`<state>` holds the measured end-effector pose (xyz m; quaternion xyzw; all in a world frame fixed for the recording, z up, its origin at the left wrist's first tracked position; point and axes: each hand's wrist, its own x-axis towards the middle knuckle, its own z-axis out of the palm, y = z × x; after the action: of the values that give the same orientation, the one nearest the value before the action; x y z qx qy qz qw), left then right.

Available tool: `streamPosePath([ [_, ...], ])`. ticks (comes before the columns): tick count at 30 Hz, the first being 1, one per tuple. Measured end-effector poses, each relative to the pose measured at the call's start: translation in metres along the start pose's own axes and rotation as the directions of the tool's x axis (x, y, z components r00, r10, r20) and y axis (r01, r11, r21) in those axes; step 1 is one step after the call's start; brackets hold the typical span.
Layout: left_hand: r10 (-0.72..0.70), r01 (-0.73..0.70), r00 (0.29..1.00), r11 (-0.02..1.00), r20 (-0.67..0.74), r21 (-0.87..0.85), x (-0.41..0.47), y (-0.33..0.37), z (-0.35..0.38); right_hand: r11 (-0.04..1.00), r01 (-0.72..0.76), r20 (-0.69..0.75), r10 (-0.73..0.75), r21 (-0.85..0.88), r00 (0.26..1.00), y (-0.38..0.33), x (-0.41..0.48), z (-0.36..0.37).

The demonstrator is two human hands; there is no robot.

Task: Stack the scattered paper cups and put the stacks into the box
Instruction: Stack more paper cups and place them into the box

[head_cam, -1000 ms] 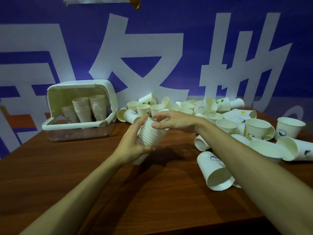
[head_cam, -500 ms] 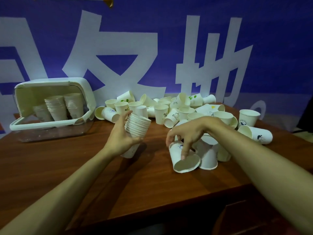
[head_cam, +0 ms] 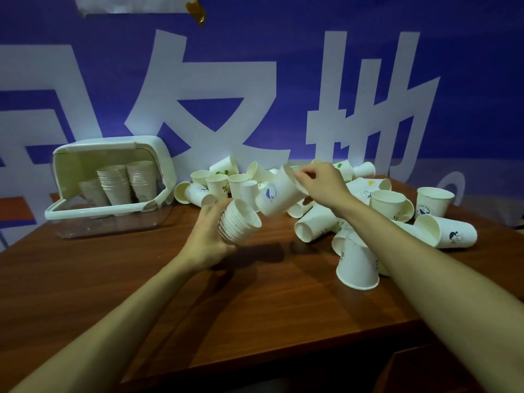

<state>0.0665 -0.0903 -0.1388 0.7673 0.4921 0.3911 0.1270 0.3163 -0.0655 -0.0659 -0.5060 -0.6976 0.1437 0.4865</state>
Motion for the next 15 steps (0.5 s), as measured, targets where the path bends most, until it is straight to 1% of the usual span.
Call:
streamPosePath([
  [1,0.021,-0.021,1.000,1.000,0.007,-0.008,0.001,0.000,0.000,0.996,-0.040,0.005,0.039,0.085,0.999,-0.004,0.002,0.003],
  [2,0.047,-0.046,0.999,0.999,0.016,-0.027,0.002,0.001,0.001,0.990,-0.063,0.038,0.059,0.129,0.998,-0.007,0.003,0.006],
  [3,0.078,-0.077,0.997,0.996,0.017,-0.048,0.002,0.004,0.002,0.989,-0.068,0.076,0.058,0.128,0.995,-0.009,0.004,0.012],
  [4,0.094,-0.092,0.995,0.993,0.020,-0.071,0.002,0.007,0.004,0.995,-0.050,0.108,0.040,0.090,0.993,-0.010,0.005,0.019],
  [7,0.100,-0.098,0.995,0.988,0.012,-0.120,0.003,0.017,0.009,0.990,0.051,0.208,-0.023,-0.133,0.978,-0.010,0.005,0.038],
  [9,0.099,-0.096,0.995,0.986,0.017,-0.138,0.003,0.019,0.013,0.977,0.081,0.294,-0.020,-0.196,0.956,-0.011,0.006,0.042],
  [11,0.098,-0.092,0.995,0.983,0.029,-0.159,0.003,0.019,0.014,0.972,0.057,0.358,0.029,-0.229,0.933,-0.012,0.006,0.034],
  [13,0.107,-0.100,0.994,0.977,0.027,-0.186,0.004,0.022,0.015,0.967,-0.011,0.371,0.108,-0.255,0.922,-0.012,0.005,0.017],
  [15,0.136,-0.130,0.990,0.978,0.026,-0.164,0.005,0.027,0.018,0.949,-0.037,0.412,0.171,-0.313,0.895,-0.012,0.001,-0.008],
])
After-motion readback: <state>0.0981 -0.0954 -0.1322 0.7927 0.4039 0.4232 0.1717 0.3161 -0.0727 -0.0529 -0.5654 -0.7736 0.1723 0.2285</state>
